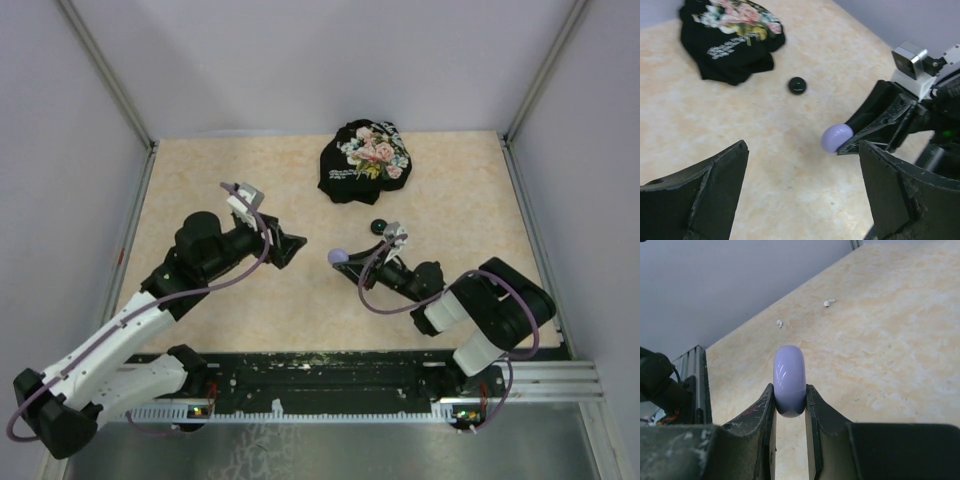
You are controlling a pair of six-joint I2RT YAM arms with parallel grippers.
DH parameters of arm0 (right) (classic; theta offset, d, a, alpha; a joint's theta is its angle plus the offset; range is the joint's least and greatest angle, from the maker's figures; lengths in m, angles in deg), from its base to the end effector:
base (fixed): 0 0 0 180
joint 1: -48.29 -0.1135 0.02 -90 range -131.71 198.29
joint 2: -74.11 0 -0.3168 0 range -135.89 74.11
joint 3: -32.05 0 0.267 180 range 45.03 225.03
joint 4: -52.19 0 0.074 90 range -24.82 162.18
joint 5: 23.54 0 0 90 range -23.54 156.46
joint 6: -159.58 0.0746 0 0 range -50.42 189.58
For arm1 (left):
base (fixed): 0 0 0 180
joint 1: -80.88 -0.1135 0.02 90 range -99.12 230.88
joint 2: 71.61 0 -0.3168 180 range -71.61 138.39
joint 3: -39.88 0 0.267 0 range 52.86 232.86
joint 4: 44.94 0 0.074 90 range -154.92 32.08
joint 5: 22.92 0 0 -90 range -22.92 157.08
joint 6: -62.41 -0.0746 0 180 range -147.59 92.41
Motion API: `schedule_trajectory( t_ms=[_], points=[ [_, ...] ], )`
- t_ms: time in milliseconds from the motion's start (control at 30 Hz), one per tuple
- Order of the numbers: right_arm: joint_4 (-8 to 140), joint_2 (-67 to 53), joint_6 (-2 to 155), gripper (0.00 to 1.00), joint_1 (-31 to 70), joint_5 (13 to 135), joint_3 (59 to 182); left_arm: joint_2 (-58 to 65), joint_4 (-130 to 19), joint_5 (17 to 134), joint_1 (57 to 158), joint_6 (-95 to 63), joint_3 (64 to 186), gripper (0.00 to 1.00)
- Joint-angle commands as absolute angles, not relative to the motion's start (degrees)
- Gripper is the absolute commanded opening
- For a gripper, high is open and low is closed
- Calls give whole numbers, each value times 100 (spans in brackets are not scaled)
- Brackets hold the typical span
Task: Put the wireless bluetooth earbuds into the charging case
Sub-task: Place the charging case at the center of the board.
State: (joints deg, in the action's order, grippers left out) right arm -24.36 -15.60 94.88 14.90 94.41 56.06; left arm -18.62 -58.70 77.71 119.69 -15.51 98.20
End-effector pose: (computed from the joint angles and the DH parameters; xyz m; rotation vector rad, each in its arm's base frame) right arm 0.2026 0.1754 0.2133 -0.5367 1.4128 1.1720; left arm 0.1791 -0.1617 0.3697 0.5502 1.6979 -0.8089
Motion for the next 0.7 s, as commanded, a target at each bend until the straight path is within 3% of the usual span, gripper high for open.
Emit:
schedule_trajectory(
  t_ms=[0, 167, 400, 667],
  points=[
    [-2799, -1619, 10534, 0, 1666, 8932, 5674, -2162, -7203, 6452, 11895, -2657, 10294, 97],
    [-1740, -1340, 10892, 0, 1782, 8826, 5719, -2405, -7337, 5696, 11886, -3228, 10238, 99],
    [-56, -954, 11315, 0, 2290, 8967, 5903, -2758, -6994, 5659, 11597, -3417, 9537, 100],
    [2715, -681, 11125, 0, 3036, 9140, 6729, -3065, -6959, 5050, 11393, -3320, 9358, 100]
  ],
)
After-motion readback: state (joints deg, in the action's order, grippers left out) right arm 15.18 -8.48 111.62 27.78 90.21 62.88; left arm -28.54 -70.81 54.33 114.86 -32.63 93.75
